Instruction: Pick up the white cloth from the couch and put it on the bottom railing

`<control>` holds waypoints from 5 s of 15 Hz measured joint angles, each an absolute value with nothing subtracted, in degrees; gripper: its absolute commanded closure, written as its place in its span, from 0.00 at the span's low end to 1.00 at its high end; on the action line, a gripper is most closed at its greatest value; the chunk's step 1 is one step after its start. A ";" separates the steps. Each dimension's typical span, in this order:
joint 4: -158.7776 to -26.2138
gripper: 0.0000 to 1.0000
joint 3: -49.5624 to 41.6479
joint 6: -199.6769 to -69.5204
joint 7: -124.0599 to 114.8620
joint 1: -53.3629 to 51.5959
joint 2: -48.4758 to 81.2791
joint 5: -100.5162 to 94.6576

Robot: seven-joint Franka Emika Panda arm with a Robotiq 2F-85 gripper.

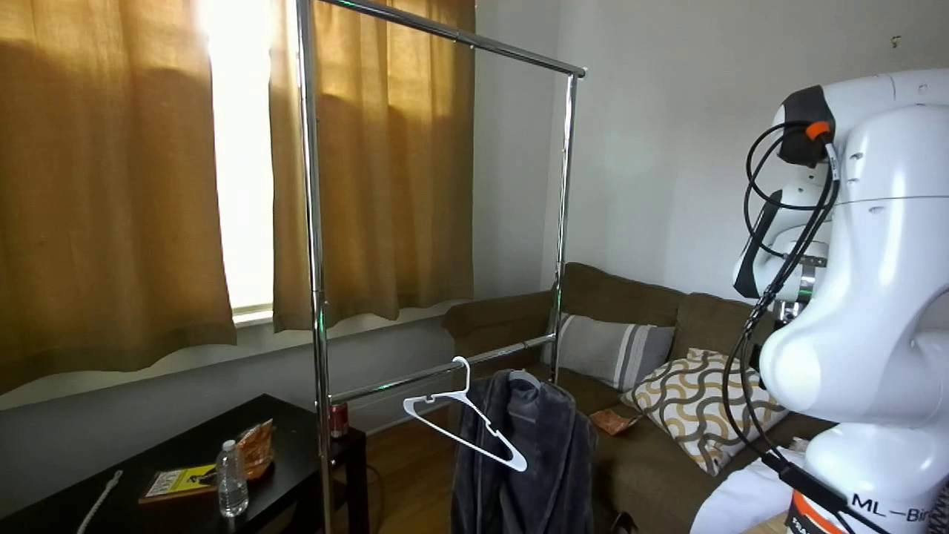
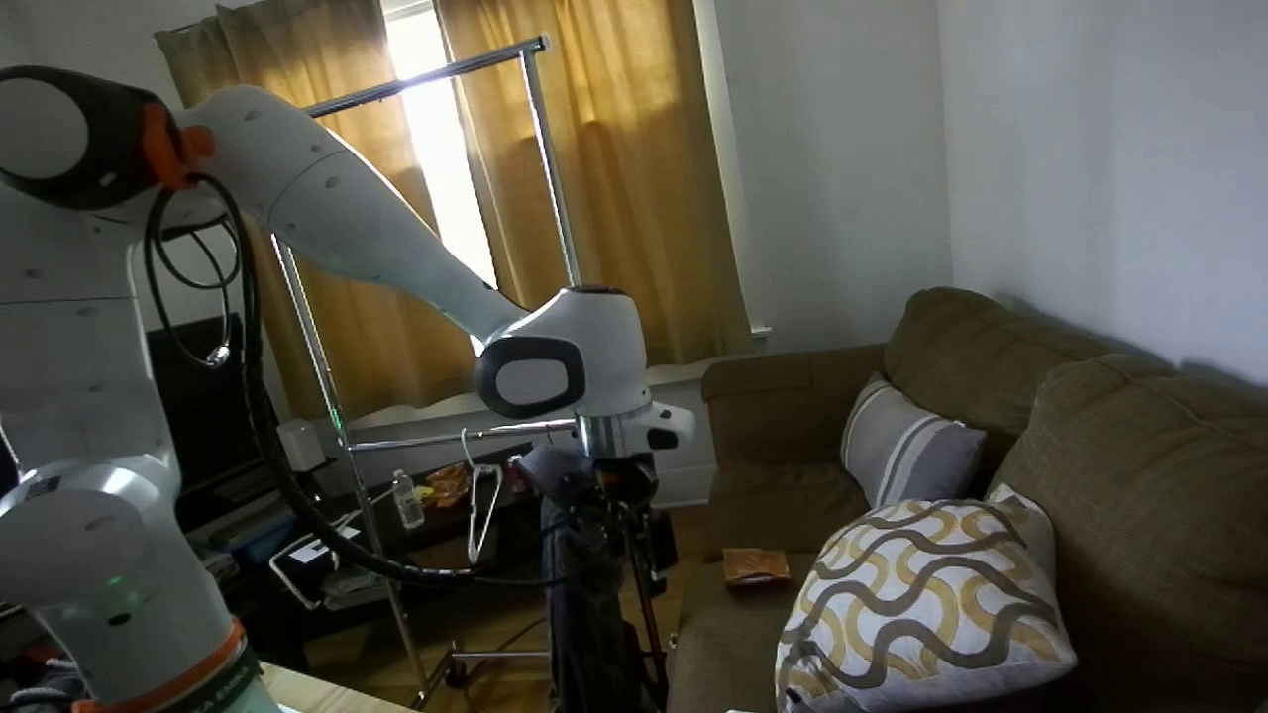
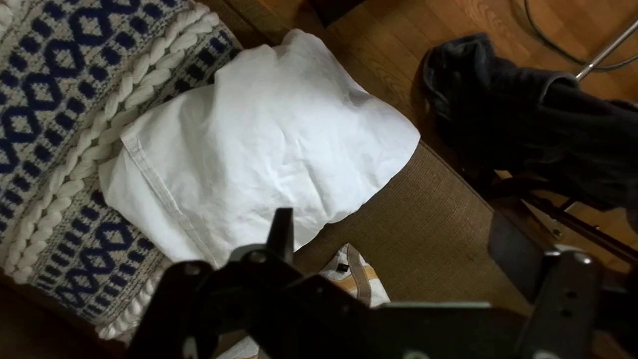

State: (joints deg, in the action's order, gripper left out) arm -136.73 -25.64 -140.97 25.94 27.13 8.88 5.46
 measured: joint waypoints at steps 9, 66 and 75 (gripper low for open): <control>-125.86 0.00 -18.45 -133.31 52.48 40.34 23.36 22.39; -70.33 0.70 -5.36 -112.83 50.72 61.28 68.84 8.77; -69.92 0.99 -4.71 -112.11 46.21 60.91 68.71 9.36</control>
